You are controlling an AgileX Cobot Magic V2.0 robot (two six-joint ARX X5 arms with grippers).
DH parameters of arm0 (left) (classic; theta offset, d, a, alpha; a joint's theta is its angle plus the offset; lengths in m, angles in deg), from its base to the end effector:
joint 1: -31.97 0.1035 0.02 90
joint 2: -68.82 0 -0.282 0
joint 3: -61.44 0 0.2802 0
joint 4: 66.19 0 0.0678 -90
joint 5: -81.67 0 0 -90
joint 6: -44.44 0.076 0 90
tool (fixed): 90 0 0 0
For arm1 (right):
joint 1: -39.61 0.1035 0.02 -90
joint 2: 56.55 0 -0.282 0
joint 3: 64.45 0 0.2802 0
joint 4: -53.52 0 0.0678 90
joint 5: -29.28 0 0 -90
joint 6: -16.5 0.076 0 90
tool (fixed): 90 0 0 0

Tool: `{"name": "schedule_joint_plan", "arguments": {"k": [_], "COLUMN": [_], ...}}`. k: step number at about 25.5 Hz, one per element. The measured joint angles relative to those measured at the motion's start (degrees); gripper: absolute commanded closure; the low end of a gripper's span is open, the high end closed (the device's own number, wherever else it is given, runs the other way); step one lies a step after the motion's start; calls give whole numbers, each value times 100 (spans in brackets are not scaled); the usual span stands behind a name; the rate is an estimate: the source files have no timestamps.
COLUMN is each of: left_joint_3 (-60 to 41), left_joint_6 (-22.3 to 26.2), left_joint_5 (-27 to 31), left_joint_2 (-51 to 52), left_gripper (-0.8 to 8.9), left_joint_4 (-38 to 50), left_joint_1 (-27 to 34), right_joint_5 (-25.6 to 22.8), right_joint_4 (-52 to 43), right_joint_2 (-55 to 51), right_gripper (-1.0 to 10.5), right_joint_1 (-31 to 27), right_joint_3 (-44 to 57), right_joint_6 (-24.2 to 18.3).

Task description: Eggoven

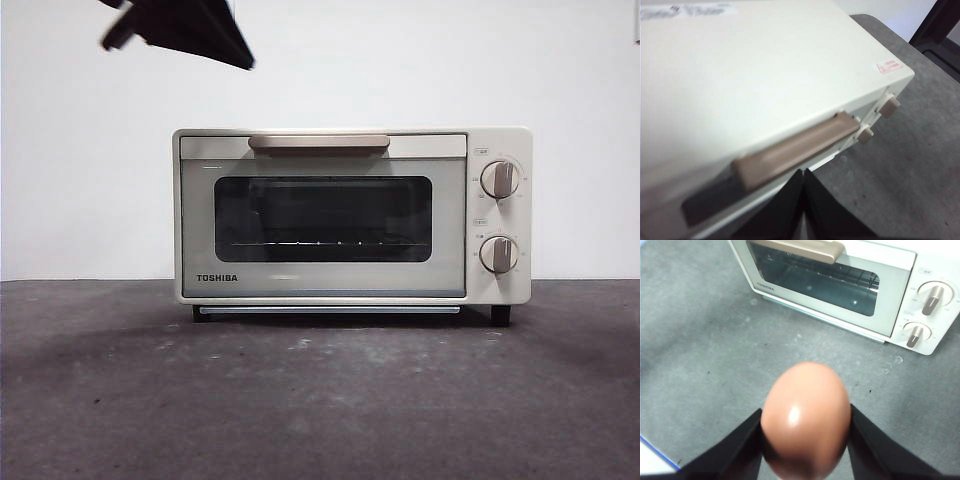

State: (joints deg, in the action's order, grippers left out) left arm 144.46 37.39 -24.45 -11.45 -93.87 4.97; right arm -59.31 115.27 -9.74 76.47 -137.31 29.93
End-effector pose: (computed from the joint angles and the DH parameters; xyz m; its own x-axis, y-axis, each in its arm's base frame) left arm 0.3289 -0.1913 0.3355 0.6502 -0.6429 -0.4049 0.6094 0.7595 -0.2274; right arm 0.1553 0.1188 0.3483 0.6348 0.5067 -0.5834 -0.4904 0.8476 0.2026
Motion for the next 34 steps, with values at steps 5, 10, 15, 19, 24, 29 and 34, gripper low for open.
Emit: {"name": "schedule_joint_plan", "arguments": {"k": [5,10,15,19,24,29,34], "left_joint_3": [372,396,396,396,409,472,527], "left_joint_6": [103,173,208,247,273,332,420], "left_joint_5": [146,293,450,433,411,439,476], "left_joint_2": [-601,-1010,-1204,-1283,-1386,-1432,-1432], "left_gripper": [806,806,806,806,806,806,806], "left_joint_4": [90,328,525,763,804,704,474], "left_joint_1": [-103,-166,-179,-199,-256,-326,-531], "right_joint_5": [-2,-2,-2,-2,-2,-4,-7], "right_joint_4": [122,184,262,278,435,431,424], "right_joint_2": [-273,-479,-651,-734,-756,-778,-778], "right_gripper": [944,944,944,944,944,944,944], "right_joint_1": [0,0,0,0,2,7,11], "right_joint_3": [0,0,0,0,0,0,0], "right_joint_6": [0,0,0,0,0,0,0]}}
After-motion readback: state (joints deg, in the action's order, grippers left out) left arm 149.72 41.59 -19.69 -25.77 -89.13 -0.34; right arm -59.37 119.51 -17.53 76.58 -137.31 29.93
